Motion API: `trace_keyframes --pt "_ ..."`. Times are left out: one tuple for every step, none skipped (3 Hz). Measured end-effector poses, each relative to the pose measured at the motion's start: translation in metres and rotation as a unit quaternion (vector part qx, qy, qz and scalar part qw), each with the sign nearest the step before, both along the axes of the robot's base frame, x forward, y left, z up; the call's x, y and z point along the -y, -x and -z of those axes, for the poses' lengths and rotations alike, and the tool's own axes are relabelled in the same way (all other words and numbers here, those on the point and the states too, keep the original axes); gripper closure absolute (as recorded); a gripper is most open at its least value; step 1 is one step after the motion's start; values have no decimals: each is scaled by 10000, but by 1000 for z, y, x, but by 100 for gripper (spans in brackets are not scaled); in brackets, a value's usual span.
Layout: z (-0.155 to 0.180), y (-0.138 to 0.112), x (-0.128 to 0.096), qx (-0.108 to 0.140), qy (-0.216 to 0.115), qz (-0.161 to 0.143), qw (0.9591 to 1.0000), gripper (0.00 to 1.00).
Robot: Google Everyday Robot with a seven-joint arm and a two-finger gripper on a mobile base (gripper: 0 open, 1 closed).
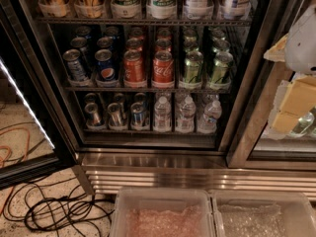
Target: Pick 7up can from top shelf of fridge
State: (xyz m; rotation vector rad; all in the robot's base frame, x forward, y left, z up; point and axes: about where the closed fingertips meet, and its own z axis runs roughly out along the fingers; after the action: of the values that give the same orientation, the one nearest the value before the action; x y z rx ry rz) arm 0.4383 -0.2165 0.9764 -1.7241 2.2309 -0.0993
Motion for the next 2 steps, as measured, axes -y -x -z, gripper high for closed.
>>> trace_keyframes --pt "0 0 0 0 0 0 10000 0" --pt "8 -9 -11 172 -170 408 9989 0"
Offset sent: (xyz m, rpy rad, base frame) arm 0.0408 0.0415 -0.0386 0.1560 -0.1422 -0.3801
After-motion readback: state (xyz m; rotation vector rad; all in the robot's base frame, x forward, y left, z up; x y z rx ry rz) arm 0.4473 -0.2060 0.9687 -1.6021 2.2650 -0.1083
